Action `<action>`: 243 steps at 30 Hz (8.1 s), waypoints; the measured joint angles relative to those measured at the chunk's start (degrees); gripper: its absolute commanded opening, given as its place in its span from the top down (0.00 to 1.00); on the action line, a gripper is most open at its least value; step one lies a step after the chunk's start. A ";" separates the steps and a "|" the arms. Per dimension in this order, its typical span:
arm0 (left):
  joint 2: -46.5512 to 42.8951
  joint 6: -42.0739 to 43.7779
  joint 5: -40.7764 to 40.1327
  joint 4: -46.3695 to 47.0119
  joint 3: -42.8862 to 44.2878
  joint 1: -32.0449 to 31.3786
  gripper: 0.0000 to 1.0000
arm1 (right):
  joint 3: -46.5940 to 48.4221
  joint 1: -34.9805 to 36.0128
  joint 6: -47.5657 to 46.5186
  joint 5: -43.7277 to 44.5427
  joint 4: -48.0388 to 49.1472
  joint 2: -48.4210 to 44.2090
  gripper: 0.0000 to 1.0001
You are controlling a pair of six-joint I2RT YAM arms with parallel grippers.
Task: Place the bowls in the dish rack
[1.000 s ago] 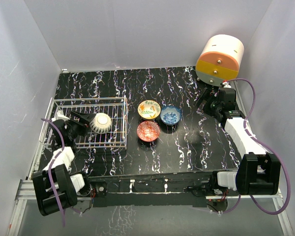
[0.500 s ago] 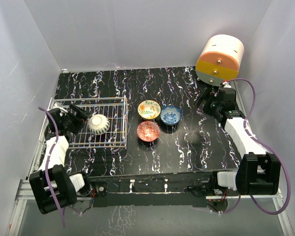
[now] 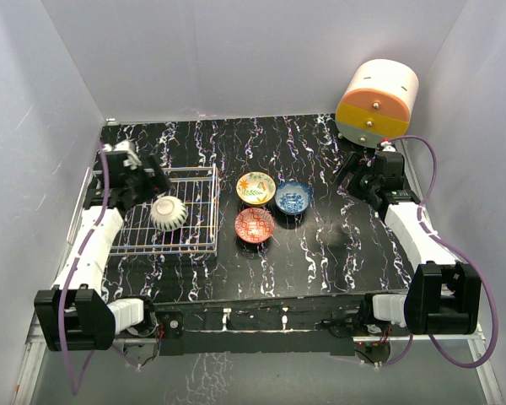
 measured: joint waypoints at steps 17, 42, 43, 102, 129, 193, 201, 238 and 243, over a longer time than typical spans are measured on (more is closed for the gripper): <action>9.11 -2.32 -15.39 1.29 -1.31 -25.88 0.09 | -1.49 0.00 -0.33 0.37 -0.02 -0.02 0.06; 11.23 -4.26 -31.43 2.19 -3.89 -22.67 0.06 | -2.36 0.00 -0.66 0.55 -0.07 0.15 0.07; 11.21 -4.57 -31.76 2.34 -4.28 -21.55 0.06 | -2.36 0.00 -0.68 0.55 -0.07 0.15 0.07; 14.99 -13.86 -37.94 13.27 -6.97 3.04 0.06 | -2.38 0.00 -1.16 -1.33 -0.33 0.39 0.12; 20.59 -10.84 -33.20 19.17 -3.06 6.12 0.03 | -3.41 0.00 -1.36 -1.38 -0.28 0.79 0.12; 24.11 15.89 -29.53 32.06 -5.16 -67.34 0.20 | -5.33 0.00 1.25 -2.01 2.40 1.51 0.07; 27.78 13.79 -27.91 33.00 -6.86 -65.79 0.34 | -5.35 0.00 1.25 -2.01 2.51 1.97 0.07; 6.64 11.04 -16.70 26.97 3.23 -63.23 1.00 | -6.10 -1.11 0.83 -1.05 2.75 1.97 0.07; -2.91 6.01 -8.85 30.99 0.35 -45.68 1.00 | -6.10 -1.11 0.85 -1.25 2.73 1.95 0.07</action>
